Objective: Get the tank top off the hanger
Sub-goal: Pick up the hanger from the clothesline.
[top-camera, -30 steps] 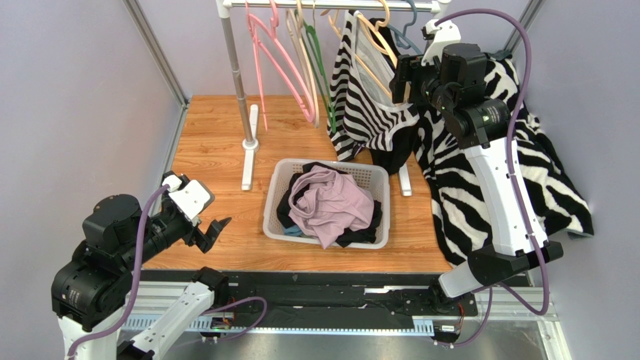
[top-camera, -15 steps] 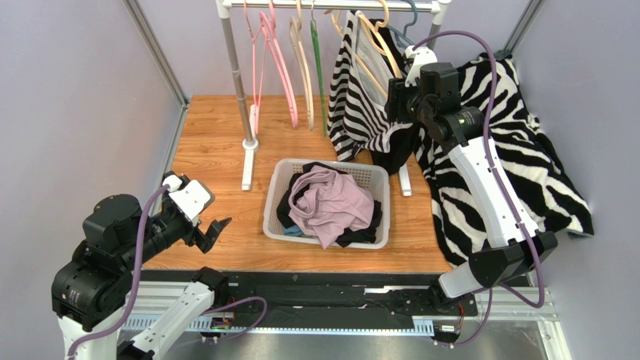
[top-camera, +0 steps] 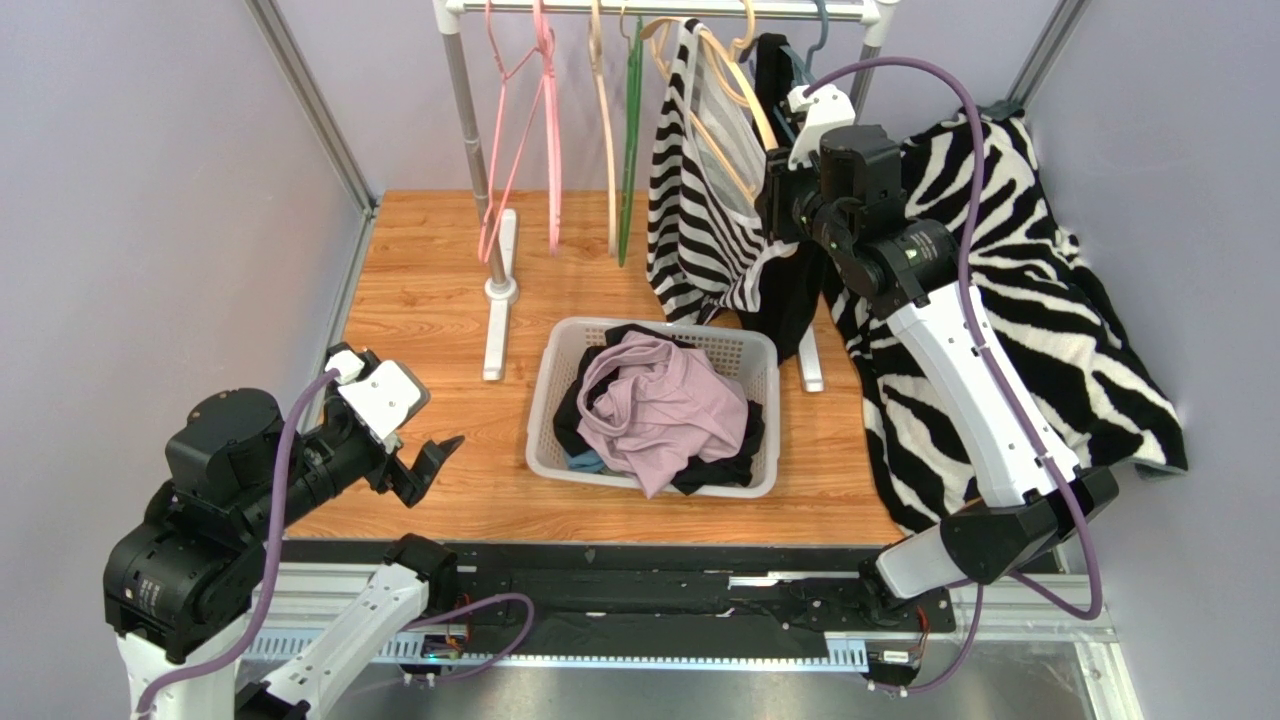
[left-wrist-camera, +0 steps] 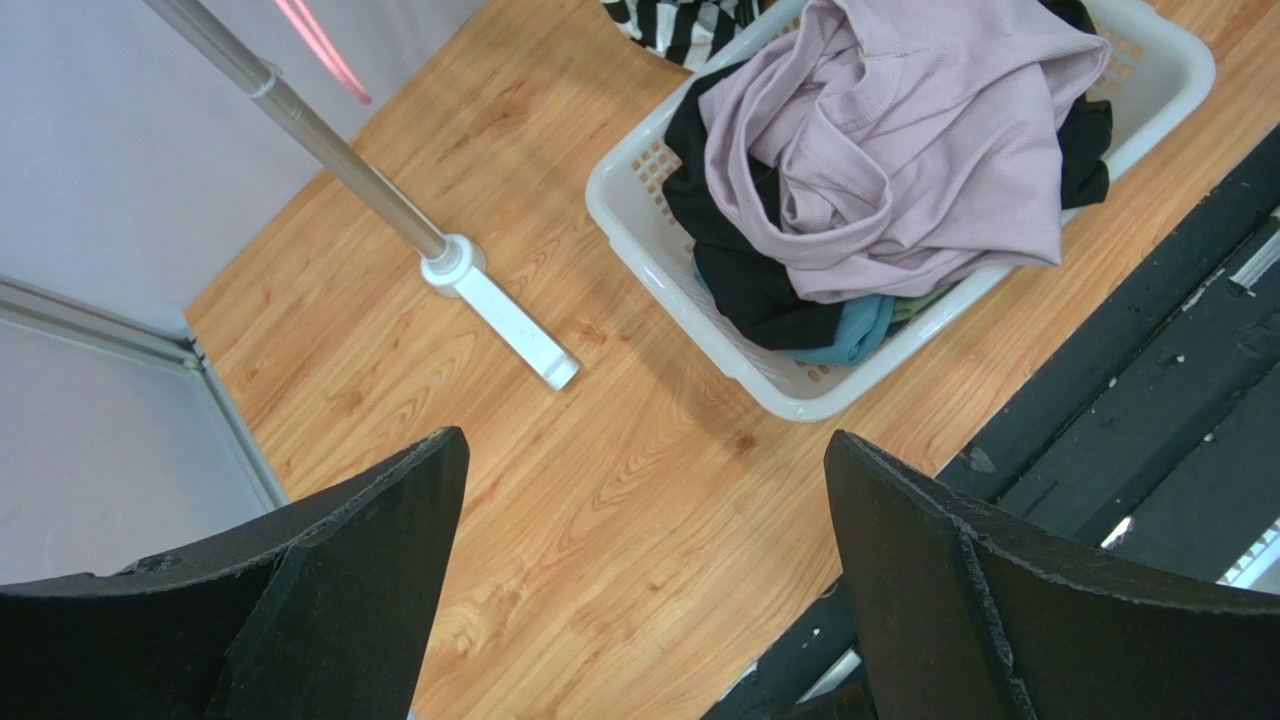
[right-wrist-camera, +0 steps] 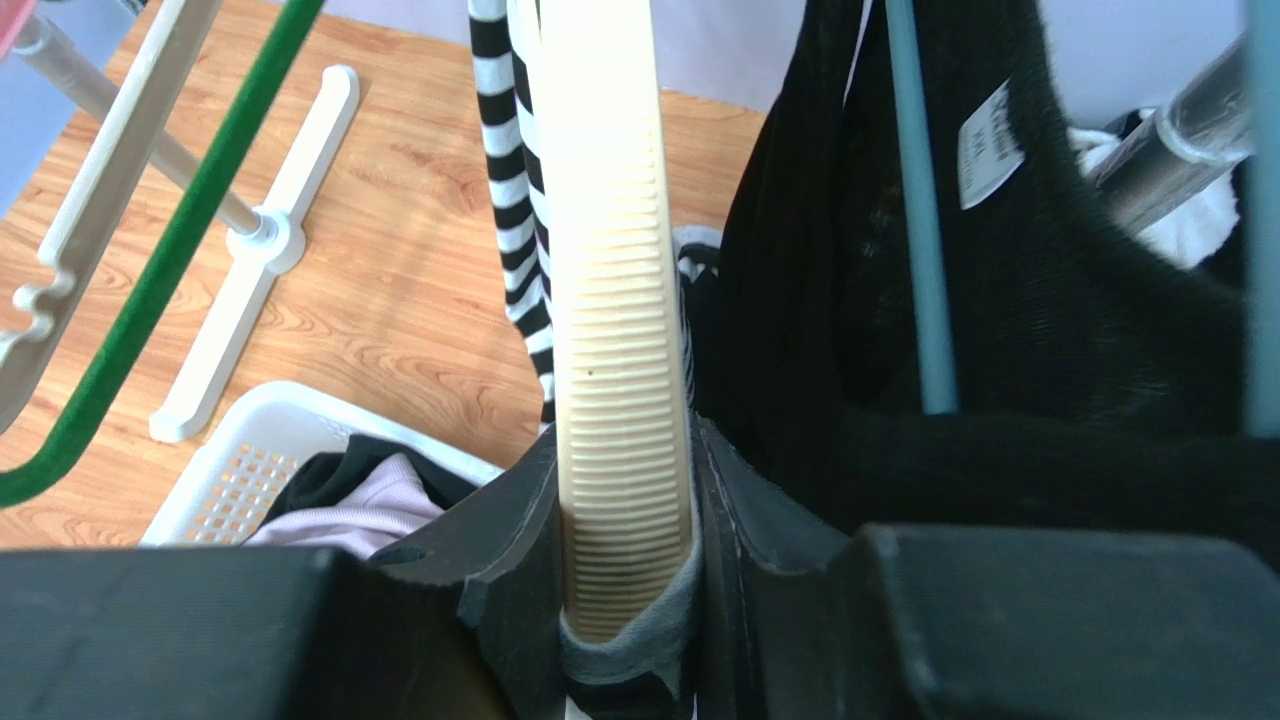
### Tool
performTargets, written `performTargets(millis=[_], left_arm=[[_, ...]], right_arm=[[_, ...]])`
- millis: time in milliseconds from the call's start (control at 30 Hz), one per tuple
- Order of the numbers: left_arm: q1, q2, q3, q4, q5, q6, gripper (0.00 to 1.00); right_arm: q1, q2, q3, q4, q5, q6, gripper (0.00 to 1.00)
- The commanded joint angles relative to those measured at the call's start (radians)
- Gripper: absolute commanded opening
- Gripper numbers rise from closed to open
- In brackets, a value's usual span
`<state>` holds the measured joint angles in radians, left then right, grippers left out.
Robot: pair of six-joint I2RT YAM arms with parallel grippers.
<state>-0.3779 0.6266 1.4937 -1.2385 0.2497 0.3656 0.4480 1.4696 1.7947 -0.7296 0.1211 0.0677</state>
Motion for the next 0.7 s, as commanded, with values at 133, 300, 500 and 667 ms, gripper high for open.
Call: performTargets(millis=[133,300,500,667], left_arm=[[0.008,0.004,0.019,0.013,0.008,0.007,0.97],[0.008,-0.005,0.019,0.008,-0.003,0.012,0.97],[0.008,-0.011,0.017,0.01,-0.003,0.01,0.97],[0.01,-0.008,0.023,0.008,0.003,0.009,0.97]], right_arm=[[0.076,-0.035,0.046,0.177,0.149,-0.02,0.0],[0.107,-0.054,0.072,0.245,0.238,-0.058,0.0],[0.13,-0.146,-0.003,0.381,0.319,-0.112,0.0],[0.149,-0.225,-0.093,0.527,0.357,-0.173,0.0]])
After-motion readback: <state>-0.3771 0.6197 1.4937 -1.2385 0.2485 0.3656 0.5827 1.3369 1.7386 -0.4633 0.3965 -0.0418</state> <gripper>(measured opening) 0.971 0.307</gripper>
